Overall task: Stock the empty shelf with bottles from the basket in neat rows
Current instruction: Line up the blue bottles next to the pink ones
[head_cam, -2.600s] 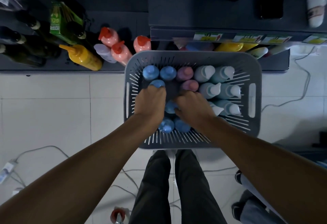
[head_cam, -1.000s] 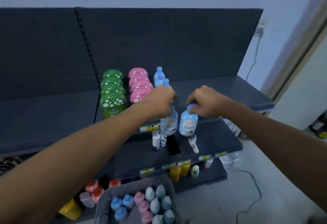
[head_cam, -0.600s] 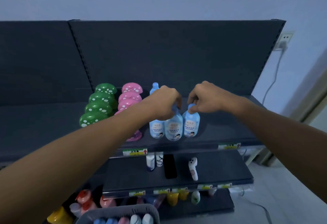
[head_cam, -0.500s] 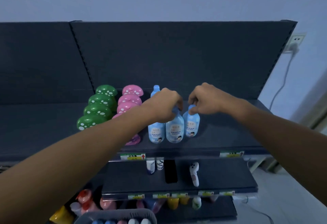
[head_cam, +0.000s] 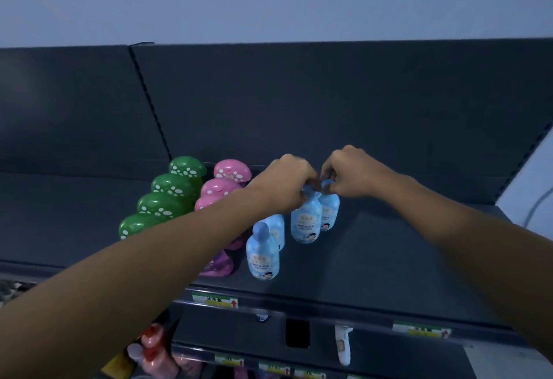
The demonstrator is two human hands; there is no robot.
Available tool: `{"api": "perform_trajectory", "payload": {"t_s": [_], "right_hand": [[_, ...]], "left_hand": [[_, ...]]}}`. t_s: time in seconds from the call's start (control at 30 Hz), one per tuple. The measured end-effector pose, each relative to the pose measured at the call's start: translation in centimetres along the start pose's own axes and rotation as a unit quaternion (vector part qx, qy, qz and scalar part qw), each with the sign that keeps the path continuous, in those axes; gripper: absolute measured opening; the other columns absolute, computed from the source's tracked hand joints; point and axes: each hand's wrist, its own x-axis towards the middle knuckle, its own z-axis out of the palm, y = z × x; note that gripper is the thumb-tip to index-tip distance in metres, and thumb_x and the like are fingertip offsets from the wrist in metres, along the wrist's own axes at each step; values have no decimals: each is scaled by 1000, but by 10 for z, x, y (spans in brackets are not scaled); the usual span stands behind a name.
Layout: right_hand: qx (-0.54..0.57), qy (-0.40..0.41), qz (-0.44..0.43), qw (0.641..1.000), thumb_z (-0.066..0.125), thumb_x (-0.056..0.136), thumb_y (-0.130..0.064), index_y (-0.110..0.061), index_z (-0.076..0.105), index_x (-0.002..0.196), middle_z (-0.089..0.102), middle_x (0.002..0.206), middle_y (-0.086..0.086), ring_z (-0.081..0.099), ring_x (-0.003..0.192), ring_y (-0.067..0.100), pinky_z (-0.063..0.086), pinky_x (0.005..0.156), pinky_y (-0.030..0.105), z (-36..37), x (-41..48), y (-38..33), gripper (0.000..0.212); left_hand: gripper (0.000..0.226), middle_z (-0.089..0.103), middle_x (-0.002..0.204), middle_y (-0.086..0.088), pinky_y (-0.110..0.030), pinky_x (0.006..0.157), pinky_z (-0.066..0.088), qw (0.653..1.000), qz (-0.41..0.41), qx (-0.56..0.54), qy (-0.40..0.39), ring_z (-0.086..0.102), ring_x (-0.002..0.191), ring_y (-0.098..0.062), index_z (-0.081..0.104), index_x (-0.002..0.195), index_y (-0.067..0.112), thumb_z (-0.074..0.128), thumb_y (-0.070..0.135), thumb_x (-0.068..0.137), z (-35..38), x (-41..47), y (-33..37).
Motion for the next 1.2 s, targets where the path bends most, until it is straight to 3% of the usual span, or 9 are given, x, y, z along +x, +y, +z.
{"api": "perform_trajectory", "payload": {"t_s": [0.13,0.27,0.43,0.67,0.83,1.2], "right_hand": [[5,16,0,1000,78,79,-28,-25,77,94,70,91,-6,65,90,16,59,80,37,5,19,12,16],[14,25,5,1000,79,80,-27,-24,78,93,71,91,-6,66,92,18,59,80,37,10,36,22,14],[37,34,13,999,79,83,-29,-23,78,90,71,92,-5,68,90,17,60,80,37,18,55,30,9],[66,39,21,997,84,80,-25,-20,78,91,71,89,-7,68,89,15,58,77,31,25,73,30,13],[76,32,17,996,83,81,-25,-21,78,87,70,88,-6,67,89,15,61,79,36,28,81,24,9],[84,20,17,996,81,82,-19,-21,78,85,67,84,-9,67,88,16,59,79,33,30,88,18,5]], "left_hand": [[35,60,85,8,-33,71,54,1000,-17,-12,-7,65,85,-19,77,110,30,65,9,85,1,17,-5],[37,53,76,12,-28,65,45,999,-28,-16,-2,62,81,-17,78,110,30,62,7,85,3,32,-11],[38,54,77,13,-27,63,45,998,-53,-31,-11,63,79,-19,78,111,31,61,8,86,13,45,-17],[34,69,101,2,-36,82,57,995,-79,-47,-25,69,91,-20,77,112,28,63,8,88,25,46,-24],[34,70,107,-1,-38,85,57,994,-89,-51,-26,69,93,-21,77,112,28,62,8,89,27,44,-27],[38,71,112,4,-37,90,52,995,-74,-62,-21,63,103,-20,76,114,29,67,8,85,31,41,-31]]}}
